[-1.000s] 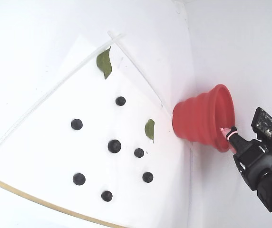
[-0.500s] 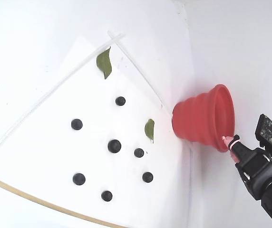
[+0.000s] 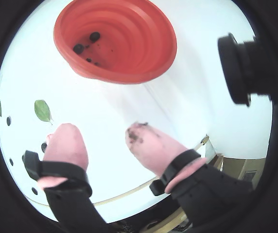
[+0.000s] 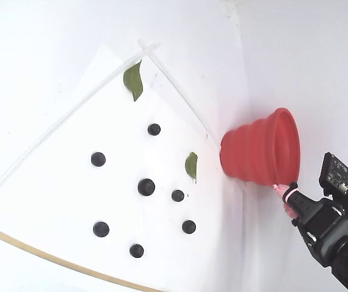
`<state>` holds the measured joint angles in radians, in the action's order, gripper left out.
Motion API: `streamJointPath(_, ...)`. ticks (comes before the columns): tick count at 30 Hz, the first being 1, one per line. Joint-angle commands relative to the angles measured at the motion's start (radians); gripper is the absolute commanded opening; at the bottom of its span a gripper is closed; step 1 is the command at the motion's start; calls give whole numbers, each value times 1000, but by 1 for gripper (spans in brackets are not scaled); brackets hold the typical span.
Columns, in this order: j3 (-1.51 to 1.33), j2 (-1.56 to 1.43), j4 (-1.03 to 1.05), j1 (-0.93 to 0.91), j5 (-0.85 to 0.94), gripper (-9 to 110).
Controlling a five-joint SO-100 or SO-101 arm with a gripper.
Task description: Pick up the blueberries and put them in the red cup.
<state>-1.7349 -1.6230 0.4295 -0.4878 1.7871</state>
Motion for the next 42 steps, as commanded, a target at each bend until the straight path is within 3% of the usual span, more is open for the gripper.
streamJointPath(1, 6, -160, 11, 17, -5, 18)
streamJointPath(22, -206, -233, 18, 25, -12, 18)
streamJointPath(42, -265, -121, -74, 0, -8, 18)
